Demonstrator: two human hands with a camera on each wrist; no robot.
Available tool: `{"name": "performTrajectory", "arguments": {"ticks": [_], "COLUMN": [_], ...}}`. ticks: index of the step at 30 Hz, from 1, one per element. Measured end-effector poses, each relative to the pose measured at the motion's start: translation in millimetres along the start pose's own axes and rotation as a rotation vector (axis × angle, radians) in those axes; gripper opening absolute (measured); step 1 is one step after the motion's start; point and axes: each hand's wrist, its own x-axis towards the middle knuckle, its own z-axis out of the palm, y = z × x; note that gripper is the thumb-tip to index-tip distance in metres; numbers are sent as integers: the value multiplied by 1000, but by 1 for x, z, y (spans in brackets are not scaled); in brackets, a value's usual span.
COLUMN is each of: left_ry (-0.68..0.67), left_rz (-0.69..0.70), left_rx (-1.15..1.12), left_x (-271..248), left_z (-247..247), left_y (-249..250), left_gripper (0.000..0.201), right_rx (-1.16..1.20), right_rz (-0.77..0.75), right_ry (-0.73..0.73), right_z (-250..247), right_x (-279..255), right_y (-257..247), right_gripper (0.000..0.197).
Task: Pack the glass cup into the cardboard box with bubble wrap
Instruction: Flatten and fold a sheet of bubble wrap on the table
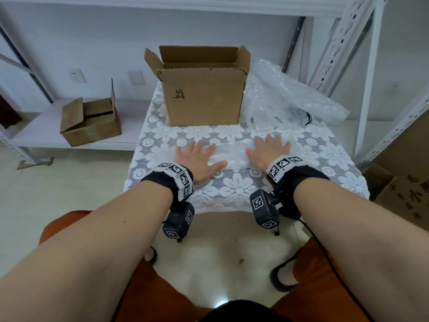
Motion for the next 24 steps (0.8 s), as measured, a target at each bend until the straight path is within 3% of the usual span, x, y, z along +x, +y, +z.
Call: {"name": "performTrajectory", "arguments": {"ticks": [2,5,8,13,17,20,22,24], "left_ry": [-28,-66,-51,95,219,333,323,221], "left_rz": [-26,-47,-65,-86,-79,1,-56,-171], "left_rx": [16,0,-4,-93,-388,-707,-1007,-1306], "left_x": [0,3,4,7,5,1,1,5], "left_z": [0,-4,-9,-7,-26,-44,-51,-56], "left_y": [-1,1,5,5,9,18,23,25], "left_gripper": [82,88,91,60,46,44,45,43], "right_rx": [34,61,20,67,94,174,242,294], "right_rz": [-168,-352,-357,-329,-339,-356,-359,-385], "right_ry": [65,-66,-76,-59,52,261,347,393], "right_z": [-3,-4,2,2,-8,-15,-19,-22], "right_x": [-6,-18,-16,-17,-19,-20,-21,-23], "right_y": [-10,-25,-31,-34,-32,-34,-38,-42], "right_gripper": [63,69,74,76,61,45,46,54]}}
